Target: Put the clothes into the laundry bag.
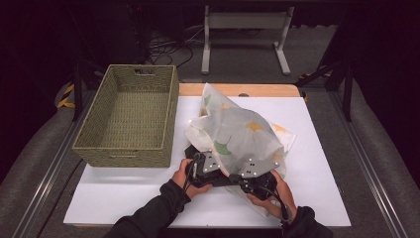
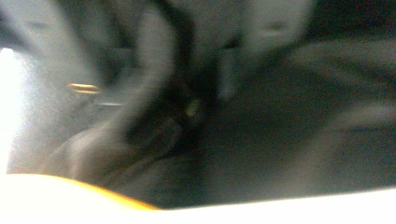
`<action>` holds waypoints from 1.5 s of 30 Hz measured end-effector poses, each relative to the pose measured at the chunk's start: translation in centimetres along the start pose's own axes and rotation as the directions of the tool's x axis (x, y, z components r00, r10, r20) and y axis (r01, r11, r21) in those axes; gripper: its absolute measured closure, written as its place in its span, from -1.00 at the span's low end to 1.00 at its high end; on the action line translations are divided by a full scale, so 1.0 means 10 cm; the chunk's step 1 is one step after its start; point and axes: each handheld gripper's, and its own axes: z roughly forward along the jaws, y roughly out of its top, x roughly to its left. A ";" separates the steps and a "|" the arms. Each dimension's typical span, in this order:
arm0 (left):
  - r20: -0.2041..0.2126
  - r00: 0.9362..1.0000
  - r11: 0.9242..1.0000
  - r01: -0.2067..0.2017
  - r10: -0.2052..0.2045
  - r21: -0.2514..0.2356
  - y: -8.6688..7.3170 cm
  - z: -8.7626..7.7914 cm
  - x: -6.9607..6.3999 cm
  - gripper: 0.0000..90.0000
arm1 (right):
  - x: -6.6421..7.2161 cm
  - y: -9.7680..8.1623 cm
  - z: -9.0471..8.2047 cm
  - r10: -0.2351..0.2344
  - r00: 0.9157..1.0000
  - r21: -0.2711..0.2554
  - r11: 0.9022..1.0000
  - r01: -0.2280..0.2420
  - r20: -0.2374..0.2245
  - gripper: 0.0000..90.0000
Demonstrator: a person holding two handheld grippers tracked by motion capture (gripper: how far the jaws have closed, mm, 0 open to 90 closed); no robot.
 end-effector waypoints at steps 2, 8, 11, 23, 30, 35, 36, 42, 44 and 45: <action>0.003 1.000 0.999 0.008 -0.008 -0.052 0.00 -0.06 0.04 0.86 | 0.00 0.00 -0.01 0.002 1.000 -0.006 1.000 -0.002 -0.004 0.99; 0.049 0.998 0.977 0.057 -0.048 -0.208 0.19 -0.21 0.09 0.92 | 0.10 0.10 -0.16 -0.007 0.999 -0.089 0.996 0.004 -0.039 0.99; 0.060 0.997 0.965 0.070 -0.057 -0.251 0.31 -0.18 0.09 0.92 | 0.18 0.18 -0.24 -0.033 0.998 -0.127 0.992 0.026 -0.055 0.99; 0.077 0.981 0.959 0.191 -0.179 -0.207 0.19 0.09 0.30 0.85 | 0.07 -0.01 -0.13 -0.027 1.000 -0.023 0.999 0.027 0.004 0.99; 0.106 0.990 0.978 0.108 -0.090 -0.178 0.01 -0.34 0.19 0.14 | -0.03 -0.06 -0.27 -0.003 0.999 -0.054 0.999 0.005 0.037 0.99; 0.035 0.995 0.977 0.094 -0.089 -0.191 -0.13 -0.68 0.20 -0.55 | -0.03 -0.07 -0.33 0.006 0.999 -0.066 0.998 -0.004 0.038 0.99; 0.013 0.996 0.981 0.092 -0.091 -0.170 -0.14 -0.70 0.22 -0.63 | -0.02 -0.06 -0.34 0.003 0.999 -0.069 0.998 0.000 0.038 0.99; 0.006 0.992 0.991 0.127 -0.127 -0.047 -0.10 -0.39 0.29 -0.89 | 0.01 -0.06 -0.40 -0.006 0.999 -0.081 0.997 0.009 0.033 0.99; 0.015 0.991 0.991 0.134 -0.134 -0.013 -0.09 -0.24 0.32 -0.95 | 0.01 -0.06 -0.41 -0.005 1.000 -0.081 0.997 0.007 0.030 0.99; 0.021 0.990 0.990 0.141 -0.141 0.011 -0.09 -0.13 0.34 -0.96 | 0.01 -0.07 -0.40 -0.005 1.000 -0.079 0.997 0.007 0.029 0.99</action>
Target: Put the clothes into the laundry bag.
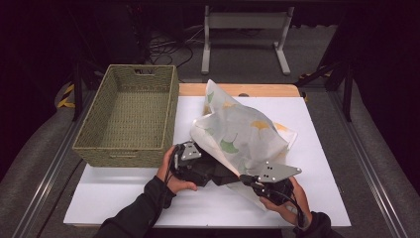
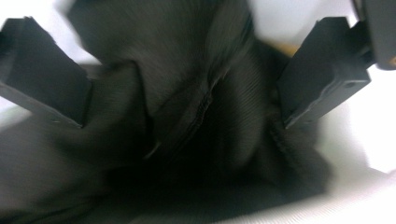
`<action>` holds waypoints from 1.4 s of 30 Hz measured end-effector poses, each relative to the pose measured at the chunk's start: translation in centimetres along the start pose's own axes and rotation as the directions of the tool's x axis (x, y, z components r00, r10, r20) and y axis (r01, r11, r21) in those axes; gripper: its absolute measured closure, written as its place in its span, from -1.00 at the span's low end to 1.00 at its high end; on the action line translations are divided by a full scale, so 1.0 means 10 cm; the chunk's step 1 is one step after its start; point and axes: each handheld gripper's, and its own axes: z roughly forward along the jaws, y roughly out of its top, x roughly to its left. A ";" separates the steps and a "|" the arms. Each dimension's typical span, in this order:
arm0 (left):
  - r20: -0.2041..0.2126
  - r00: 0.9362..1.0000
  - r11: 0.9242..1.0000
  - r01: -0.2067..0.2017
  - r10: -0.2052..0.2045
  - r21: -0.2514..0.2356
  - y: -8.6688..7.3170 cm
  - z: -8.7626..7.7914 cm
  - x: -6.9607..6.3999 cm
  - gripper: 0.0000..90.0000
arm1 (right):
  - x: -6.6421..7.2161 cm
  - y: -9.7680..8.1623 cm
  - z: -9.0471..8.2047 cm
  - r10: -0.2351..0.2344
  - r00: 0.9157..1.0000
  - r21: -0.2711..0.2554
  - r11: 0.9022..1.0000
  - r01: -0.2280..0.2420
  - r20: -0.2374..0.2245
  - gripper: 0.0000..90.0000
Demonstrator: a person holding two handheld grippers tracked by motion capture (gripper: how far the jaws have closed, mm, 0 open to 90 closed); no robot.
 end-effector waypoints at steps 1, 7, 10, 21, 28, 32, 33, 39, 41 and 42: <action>0.019 1.000 1.000 0.010 -0.010 0.005 0.01 0.05 0.02 -0.95 | -0.01 -0.01 0.01 0.000 1.000 0.004 1.000 0.000 -0.005 0.99; -0.025 1.000 1.000 0.000 0.000 0.007 0.15 0.28 0.06 -0.41 | -0.02 -0.05 0.10 0.000 1.000 0.030 1.000 0.000 -0.014 0.99; -0.044 0.998 0.999 0.033 -0.034 -0.031 0.18 0.29 0.13 0.36 | -0.02 -0.05 0.13 -0.002 1.000 0.037 0.999 0.003 -0.019 0.99; 0.021 0.999 0.974 0.039 -0.035 -0.225 0.25 -0.16 0.14 0.83 | 0.02 0.09 0.10 -0.014 0.999 -0.015 1.000 0.014 -0.036 0.99; 0.096 0.993 0.937 -0.037 0.075 -0.348 0.45 -0.52 -0.15 0.83 | 0.17 0.38 -0.13 -0.053 0.997 -0.131 0.990 0.046 -0.048 0.99; 0.129 0.988 0.942 -0.034 0.081 -0.333 0.55 -0.24 -0.21 0.83 | 0.22 0.44 -0.12 -0.066 0.997 -0.148 0.987 0.058 -0.050 0.99; 0.123 0.989 0.946 -0.035 0.079 -0.322 0.56 -0.16 -0.18 0.83 | 0.23 0.43 -0.10 -0.068 0.996 -0.148 0.987 0.059 -0.057 0.99; 0.112 0.994 0.962 0.009 0.022 -0.271 0.48 0.14 0.00 0.83 | 0.21 0.39 -0.16 -0.045 0.998 -0.188 0.981 0.035 -0.049 0.99; 0.092 0.996 0.967 0.012 0.012 -0.256 0.46 0.20 0.05 0.82 | 0.17 0.38 -0.24 -0.023 0.999 -0.228 0.974 0.011 -0.049 0.99; 0.078 0.997 0.970 0.010 0.009 -0.244 0.45 0.22 0.08 0.82 | 0.17 0.38 -0.28 -0.019 0.999 -0.244 0.970 0.009 -0.040 0.99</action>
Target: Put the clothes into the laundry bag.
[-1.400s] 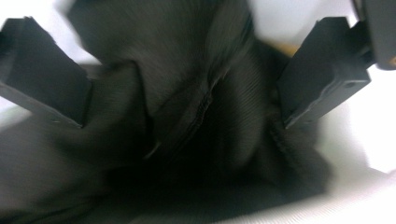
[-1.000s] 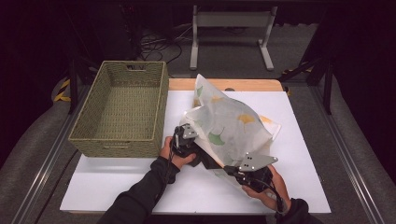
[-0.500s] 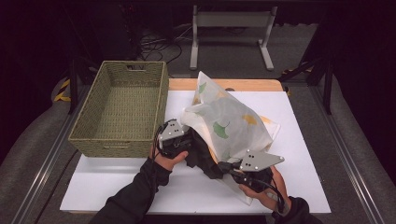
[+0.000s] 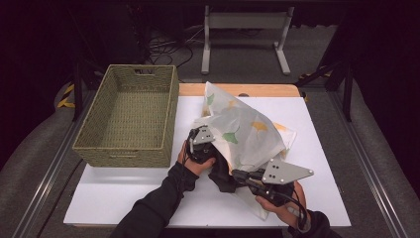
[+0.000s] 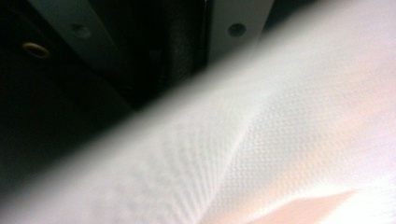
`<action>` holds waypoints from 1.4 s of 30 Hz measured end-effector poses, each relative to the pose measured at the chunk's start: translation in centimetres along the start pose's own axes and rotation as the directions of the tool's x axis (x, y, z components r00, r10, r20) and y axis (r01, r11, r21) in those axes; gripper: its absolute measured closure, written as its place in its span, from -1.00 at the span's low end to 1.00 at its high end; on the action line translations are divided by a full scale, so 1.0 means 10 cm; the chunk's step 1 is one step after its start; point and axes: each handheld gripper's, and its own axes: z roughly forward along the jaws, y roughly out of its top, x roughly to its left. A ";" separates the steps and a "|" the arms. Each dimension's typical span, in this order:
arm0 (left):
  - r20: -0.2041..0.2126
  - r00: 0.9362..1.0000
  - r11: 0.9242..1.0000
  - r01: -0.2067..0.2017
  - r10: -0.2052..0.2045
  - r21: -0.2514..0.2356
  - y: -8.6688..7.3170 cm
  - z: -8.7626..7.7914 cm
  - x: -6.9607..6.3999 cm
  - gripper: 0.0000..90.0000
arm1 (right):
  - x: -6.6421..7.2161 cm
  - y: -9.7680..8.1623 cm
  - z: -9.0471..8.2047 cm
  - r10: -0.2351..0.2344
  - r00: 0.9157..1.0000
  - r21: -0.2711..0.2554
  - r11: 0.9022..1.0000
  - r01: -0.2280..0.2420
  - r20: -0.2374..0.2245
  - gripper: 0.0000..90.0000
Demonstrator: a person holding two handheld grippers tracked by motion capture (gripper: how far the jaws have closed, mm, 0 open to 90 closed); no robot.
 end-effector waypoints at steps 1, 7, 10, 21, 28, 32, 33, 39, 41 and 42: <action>-0.004 1.000 1.000 0.018 -0.018 -0.001 -0.02 0.02 0.03 0.82 | 0.00 0.01 -0.04 -0.001 1.000 -0.021 1.000 0.001 0.009 0.99; -0.035 0.999 1.000 0.027 -0.026 0.006 -0.07 0.05 0.03 0.76 | 0.02 0.02 -0.09 0.005 1.000 -0.026 1.000 -0.005 -0.004 0.99; -0.024 1.000 1.000 0.013 -0.013 -0.003 -0.09 -0.08 0.01 0.56 | 0.01 -0.08 0.01 0.000 1.000 0.041 0.999 0.000 -0.003 0.99; 0.088 0.983 0.985 -0.165 0.159 0.057 -0.16 -0.72 -0.30 -0.69 | -0.16 -0.30 0.11 0.034 0.998 0.147 0.988 -0.041 0.052 0.99; 0.124 0.982 0.980 -0.156 0.140 0.127 -0.22 -0.43 -0.52 -0.90 | -0.14 -0.36 0.23 0.010 0.999 0.201 0.979 -0.019 0.045 0.99; 0.080 0.986 0.975 -0.158 0.147 0.156 -0.22 -0.14 -0.58 -0.91 | -0.15 -0.40 0.29 0.013 0.999 0.224 0.974 -0.023 0.043 0.98; 0.072 0.987 0.975 -0.155 0.145 0.157 -0.22 -0.07 -0.57 -0.90 | -0.15 -0.41 0.30 0.016 0.999 0.230 0.973 -0.026 0.045 0.98; 0.011 0.984 0.962 -0.176 0.177 0.209 -0.19 0.18 -0.52 -0.49 | -0.18 -0.47 0.32 0.039 0.998 0.252 0.966 -0.048 0.040 0.98; 0.009 0.986 0.964 -0.164 0.166 0.207 -0.18 0.22 -0.48 -0.34 | -0.19 -0.48 0.33 0.041 0.998 0.258 0.965 -0.050 0.040 0.98; 0.009 0.987 0.965 -0.160 0.162 0.208 -0.18 0.22 -0.46 -0.11 | -0.19 -0.48 0.33 0.044 0.998 0.260 0.964 -0.053 0.039 0.98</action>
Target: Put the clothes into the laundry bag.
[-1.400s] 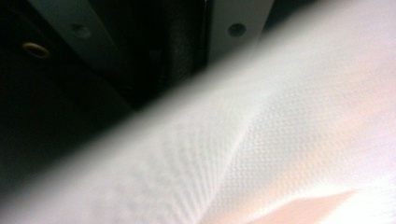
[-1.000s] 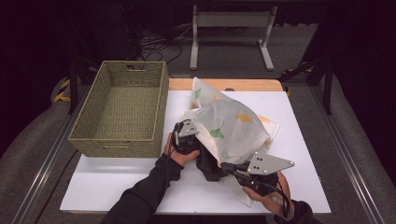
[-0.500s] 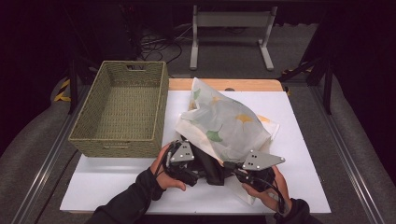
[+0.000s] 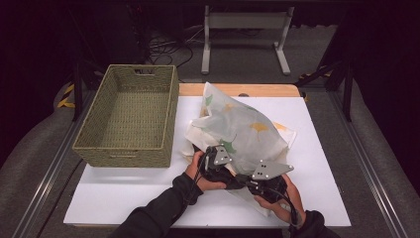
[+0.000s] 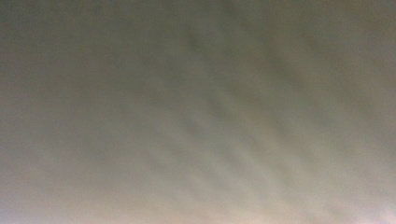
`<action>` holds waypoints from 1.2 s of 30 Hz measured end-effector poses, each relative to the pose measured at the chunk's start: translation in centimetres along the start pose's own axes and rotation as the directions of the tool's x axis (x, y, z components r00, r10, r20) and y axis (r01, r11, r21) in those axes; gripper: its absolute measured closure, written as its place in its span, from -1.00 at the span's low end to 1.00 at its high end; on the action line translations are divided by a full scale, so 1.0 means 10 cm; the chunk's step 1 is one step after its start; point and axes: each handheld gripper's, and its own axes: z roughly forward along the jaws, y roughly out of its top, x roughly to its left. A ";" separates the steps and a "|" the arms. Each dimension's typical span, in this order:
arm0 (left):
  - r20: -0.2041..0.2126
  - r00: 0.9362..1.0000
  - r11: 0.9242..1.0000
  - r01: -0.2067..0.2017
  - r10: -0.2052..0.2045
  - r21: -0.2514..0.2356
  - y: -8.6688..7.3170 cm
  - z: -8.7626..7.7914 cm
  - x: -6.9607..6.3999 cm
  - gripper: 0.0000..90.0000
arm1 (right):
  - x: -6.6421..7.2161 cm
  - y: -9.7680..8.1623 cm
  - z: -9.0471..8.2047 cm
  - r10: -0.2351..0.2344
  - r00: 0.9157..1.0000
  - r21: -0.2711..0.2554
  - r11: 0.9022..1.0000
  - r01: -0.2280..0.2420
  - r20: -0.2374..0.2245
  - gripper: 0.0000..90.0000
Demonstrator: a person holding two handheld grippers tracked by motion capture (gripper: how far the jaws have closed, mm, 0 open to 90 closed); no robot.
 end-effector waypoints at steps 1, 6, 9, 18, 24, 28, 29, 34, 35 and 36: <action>0.008 1.000 1.000 0.005 -0.005 -0.001 0.01 0.01 0.03 0.11 | 0.00 0.00 0.00 0.002 1.000 0.002 1.000 -0.002 -0.002 0.98; -0.017 0.999 0.996 0.030 -0.032 -0.085 0.02 -0.05 0.10 0.76 | 0.02 0.02 0.03 0.002 1.000 0.000 1.000 -0.002 -0.022 0.99; -0.022 0.997 0.983 0.065 -0.070 -0.169 0.08 -0.23 0.12 0.80 | 0.06 0.09 0.01 0.030 0.996 -0.027 0.999 -0.032 -0.078 0.99; -0.039 0.996 0.930 0.060 -0.080 -0.364 0.33 -0.93 0.07 0.83 | 0.32 0.43 -0.24 -0.050 0.991 -0.150 0.988 0.032 -0.121 0.99; -0.067 0.998 0.909 -0.007 -0.023 -0.417 0.51 -1.19 -0.07 0.83 | 0.43 0.60 -0.40 -0.115 0.988 -0.208 0.974 0.092 -0.102 0.99; -0.068 0.997 0.922 0.014 -0.044 -0.386 0.48 -0.95 -0.04 0.83 | 0.39 0.55 -0.39 -0.101 0.990 -0.198 0.977 0.079 -0.102 0.99; -0.068 0.995 0.924 0.037 -0.068 -0.381 0.43 -0.86 0.00 0.83 | 0.39 0.53 -0.38 -0.097 0.990 -0.191 0.979 0.075 -0.105 0.99; -0.023 0.985 0.923 0.150 -0.169 -0.354 0.24 -0.54 0.23 0.82 | 0.36 0.34 -0.27 -0.068 0.990 -0.116 0.992 0.054 -0.121 0.99; -0.036 0.985 0.930 0.146 -0.167 -0.337 0.19 -0.49 0.27 0.82 | 0.35 0.32 -0.25 -0.064 0.991 -0.107 0.993 0.051 -0.119 0.99; -0.049 0.981 0.933 0.160 -0.185 -0.322 0.13 -0.42 0.31 0.82 | 0.34 0.29 -0.24 -0.057 0.992 -0.095 0.994 0.046 -0.116 0.99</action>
